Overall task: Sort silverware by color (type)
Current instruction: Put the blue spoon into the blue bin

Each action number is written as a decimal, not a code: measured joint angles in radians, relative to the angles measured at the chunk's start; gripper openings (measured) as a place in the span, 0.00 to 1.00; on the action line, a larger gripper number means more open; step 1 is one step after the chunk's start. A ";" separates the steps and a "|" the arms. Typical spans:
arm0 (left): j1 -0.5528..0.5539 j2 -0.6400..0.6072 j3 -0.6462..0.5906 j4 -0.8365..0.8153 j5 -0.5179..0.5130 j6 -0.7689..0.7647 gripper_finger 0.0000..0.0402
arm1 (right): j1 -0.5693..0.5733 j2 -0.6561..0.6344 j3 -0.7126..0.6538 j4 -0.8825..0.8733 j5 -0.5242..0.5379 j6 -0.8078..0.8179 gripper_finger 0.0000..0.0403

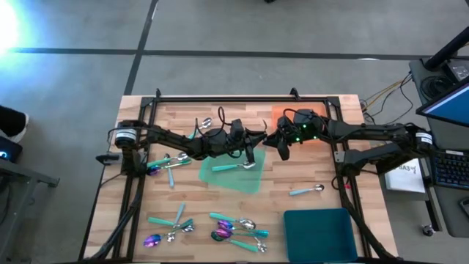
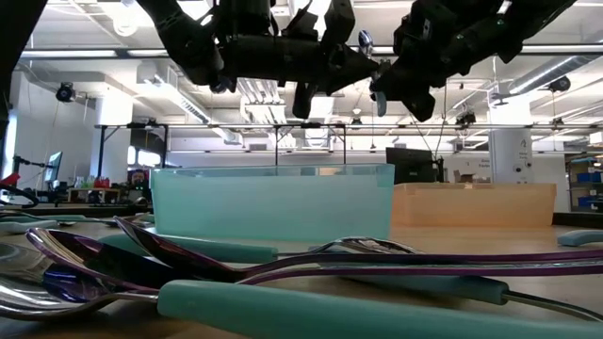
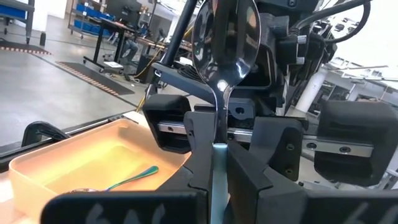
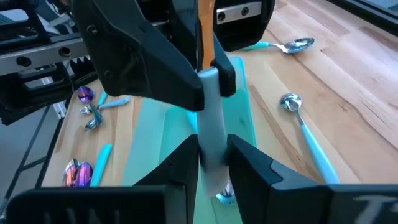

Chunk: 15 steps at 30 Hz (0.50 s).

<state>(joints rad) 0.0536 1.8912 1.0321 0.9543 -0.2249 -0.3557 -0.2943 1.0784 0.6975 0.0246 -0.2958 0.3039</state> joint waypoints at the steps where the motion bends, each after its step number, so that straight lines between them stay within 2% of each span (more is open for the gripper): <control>1: 0.000 0.000 0.000 0.000 0.001 0.001 0.03 | 0.000 0.006 0.000 0.009 0.000 0.001 0.18; 11: 0.005 0.000 0.000 0.000 0.003 0.003 0.03 | 0.000 0.049 0.001 0.035 0.000 0.002 0.17; 15: 0.006 0.000 0.000 -0.001 0.002 -0.001 0.03 | 0.000 0.043 0.001 0.038 0.000 -0.007 0.13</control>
<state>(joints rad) 0.0592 1.8912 1.0321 0.9533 -0.2228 -0.3568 -0.2943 1.1218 0.6987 0.0622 -0.2962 0.2965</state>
